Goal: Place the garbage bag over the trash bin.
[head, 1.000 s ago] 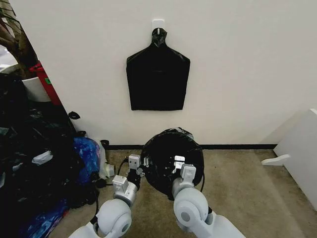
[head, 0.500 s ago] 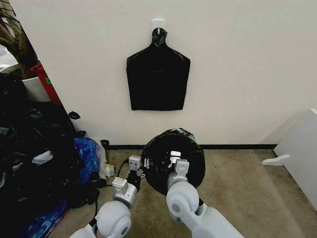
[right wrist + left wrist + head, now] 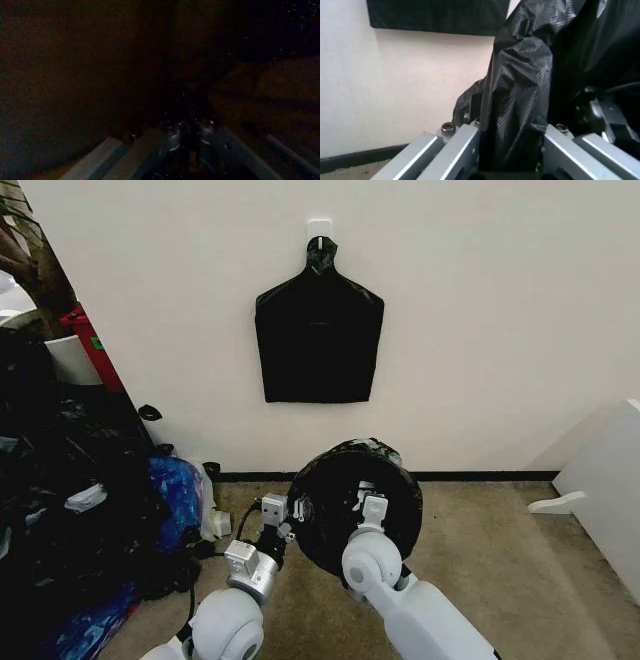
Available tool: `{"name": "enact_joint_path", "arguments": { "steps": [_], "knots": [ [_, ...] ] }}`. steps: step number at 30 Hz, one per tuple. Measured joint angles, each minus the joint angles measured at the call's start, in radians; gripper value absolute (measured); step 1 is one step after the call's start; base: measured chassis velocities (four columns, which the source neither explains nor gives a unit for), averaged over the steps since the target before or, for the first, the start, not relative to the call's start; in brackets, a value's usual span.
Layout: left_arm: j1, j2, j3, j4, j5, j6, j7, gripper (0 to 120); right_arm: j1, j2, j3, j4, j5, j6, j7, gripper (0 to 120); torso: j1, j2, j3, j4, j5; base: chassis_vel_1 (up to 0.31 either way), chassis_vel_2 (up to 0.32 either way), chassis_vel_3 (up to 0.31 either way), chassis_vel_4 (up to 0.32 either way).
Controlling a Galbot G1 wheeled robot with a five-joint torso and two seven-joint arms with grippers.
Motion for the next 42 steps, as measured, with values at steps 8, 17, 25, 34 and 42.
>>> {"name": "enact_joint_path", "arguments": {
  "steps": [8, 17, 25, 34, 42],
  "knots": [
    [-0.001, 0.008, 0.033, -0.015, 0.008, -0.002, 0.008, 0, -0.009, 0.003, 0.043, -0.022, -0.017, 0.004, -0.005, 0, 0.000, 0.000, 0.000, -0.0001, 0.0001, 0.000, 0.000, 0.000, 0.000],
    [0.022, 0.009, 0.051, -0.030, 0.036, -0.009, 0.026, 0, -0.007, 0.016, 0.067, -0.061, -0.030, 0.013, -0.019, 0, 0.000, 0.000, 0.000, 0.0000, 0.0000, 0.000, 0.000, 0.000, 0.000],
    [0.019, 0.000, 0.046, -0.016, 0.035, -0.016, 0.030, 0, -0.029, 0.007, 0.055, -0.015, -0.029, 0.022, -0.023, 0, 0.000, 0.000, 0.000, 0.0000, -0.0001, 0.000, 0.000, 0.000, 0.000],
    [-0.014, -0.010, 0.022, 0.024, 0.003, -0.016, 0.016, 0, -0.078, -0.012, -0.004, 0.137, 0.007, 0.000, -0.024, 0, 0.000, 0.000, 0.000, 0.0000, -0.0001, 0.000, 0.000, 0.000, 0.000],
    [-0.017, -0.015, 0.013, 0.029, 0.000, -0.016, 0.013, 0, -0.119, -0.032, -0.034, 0.169, 0.035, -0.022, -0.020, 0, 0.000, 0.000, 0.000, 0.0000, -0.0001, 0.000, 0.000, 0.000, 0.000]
  ]
}}
